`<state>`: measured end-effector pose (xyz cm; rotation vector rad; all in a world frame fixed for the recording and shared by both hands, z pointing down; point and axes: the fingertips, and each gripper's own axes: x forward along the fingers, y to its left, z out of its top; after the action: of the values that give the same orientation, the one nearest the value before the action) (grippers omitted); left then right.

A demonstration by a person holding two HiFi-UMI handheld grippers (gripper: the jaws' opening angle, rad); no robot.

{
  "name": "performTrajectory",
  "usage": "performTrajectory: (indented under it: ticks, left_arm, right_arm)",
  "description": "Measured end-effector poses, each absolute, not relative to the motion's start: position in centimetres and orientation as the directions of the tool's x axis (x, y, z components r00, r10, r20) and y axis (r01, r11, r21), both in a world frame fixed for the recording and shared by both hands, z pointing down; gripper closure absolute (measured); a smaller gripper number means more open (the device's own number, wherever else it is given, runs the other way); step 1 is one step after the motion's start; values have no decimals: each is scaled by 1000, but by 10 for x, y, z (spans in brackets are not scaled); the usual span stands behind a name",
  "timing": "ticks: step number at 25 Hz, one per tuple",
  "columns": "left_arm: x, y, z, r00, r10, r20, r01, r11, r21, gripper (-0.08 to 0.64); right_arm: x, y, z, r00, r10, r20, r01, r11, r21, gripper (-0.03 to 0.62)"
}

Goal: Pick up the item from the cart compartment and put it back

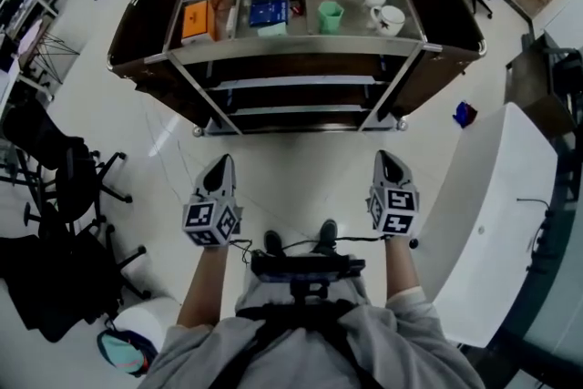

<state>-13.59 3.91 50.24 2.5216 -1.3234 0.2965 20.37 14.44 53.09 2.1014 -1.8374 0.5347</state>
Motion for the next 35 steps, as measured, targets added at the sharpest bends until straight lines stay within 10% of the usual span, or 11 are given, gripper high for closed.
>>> performTrajectory:
  ticks: [35]
  left_arm:
    - [-110, -42, 477, 545, -793, 272, -838, -526, 145, 555]
  right_arm:
    - [157, 12, 506, -167, -895, 414, -986, 154, -65, 583]
